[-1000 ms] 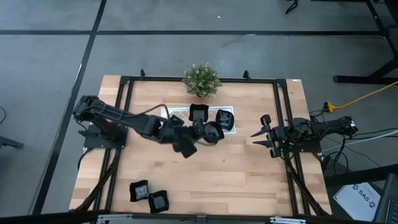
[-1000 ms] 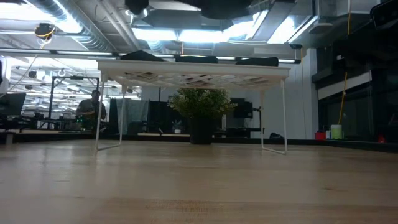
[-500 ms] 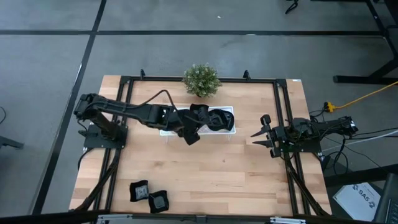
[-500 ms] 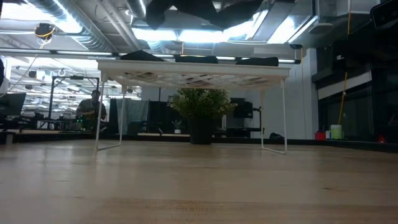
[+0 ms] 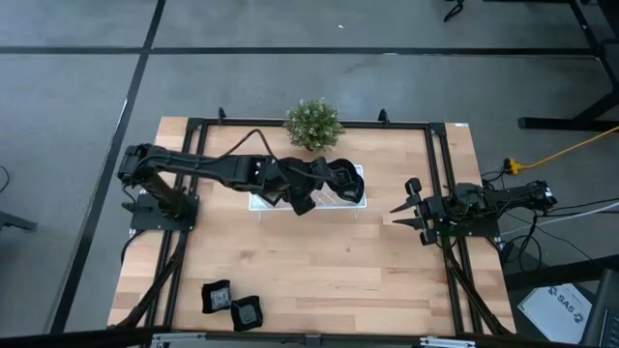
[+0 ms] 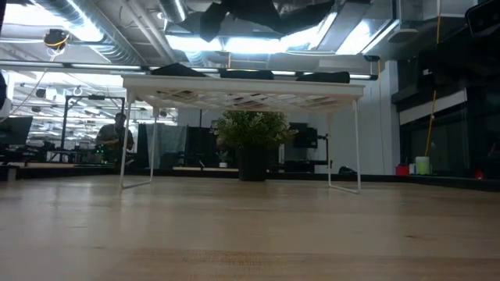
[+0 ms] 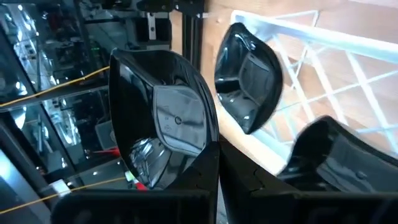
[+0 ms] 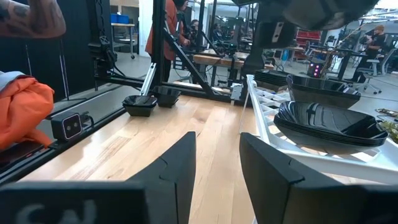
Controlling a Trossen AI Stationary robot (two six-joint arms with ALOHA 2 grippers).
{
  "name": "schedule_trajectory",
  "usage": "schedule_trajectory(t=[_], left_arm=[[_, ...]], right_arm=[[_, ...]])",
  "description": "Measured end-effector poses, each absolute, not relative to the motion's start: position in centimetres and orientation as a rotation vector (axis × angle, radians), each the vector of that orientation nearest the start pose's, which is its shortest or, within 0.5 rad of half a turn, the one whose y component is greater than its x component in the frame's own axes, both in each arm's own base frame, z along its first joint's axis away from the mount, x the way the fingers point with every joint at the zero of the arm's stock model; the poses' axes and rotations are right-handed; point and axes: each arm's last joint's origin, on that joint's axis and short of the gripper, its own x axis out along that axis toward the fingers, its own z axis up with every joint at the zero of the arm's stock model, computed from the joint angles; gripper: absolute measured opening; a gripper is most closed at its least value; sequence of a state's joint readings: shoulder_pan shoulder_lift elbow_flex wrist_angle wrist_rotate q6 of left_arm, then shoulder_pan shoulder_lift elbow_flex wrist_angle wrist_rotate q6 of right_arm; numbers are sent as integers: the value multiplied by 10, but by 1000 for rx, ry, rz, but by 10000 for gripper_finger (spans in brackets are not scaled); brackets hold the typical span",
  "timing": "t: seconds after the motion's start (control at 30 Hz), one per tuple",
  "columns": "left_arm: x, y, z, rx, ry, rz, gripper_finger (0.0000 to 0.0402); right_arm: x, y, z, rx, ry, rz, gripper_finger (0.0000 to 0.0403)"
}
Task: Pick & Place Mini shaped plates
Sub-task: Stack the black leaf-shaped plate on top of the black leaf-shaped plate on the shelf
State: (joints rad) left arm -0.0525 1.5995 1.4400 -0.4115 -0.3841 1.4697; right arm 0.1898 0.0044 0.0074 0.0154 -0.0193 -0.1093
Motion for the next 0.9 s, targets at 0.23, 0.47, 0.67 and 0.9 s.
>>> schedule_trajectory(t=[0.23,0.47,0.67,0.9], left_arm=[[383,-7,332,1585,729,-166,2],[394,-5,332,1627,731,-174,2],[399,6,320,1591,767,-214,2],[408,10,298,1585,838,-276,2]], right_arm=[[96,19,167,-107,-30,208,124],[96,19,167,-107,-31,208,124],[96,19,167,-107,-31,208,124],[96,19,167,-107,-30,208,124]])
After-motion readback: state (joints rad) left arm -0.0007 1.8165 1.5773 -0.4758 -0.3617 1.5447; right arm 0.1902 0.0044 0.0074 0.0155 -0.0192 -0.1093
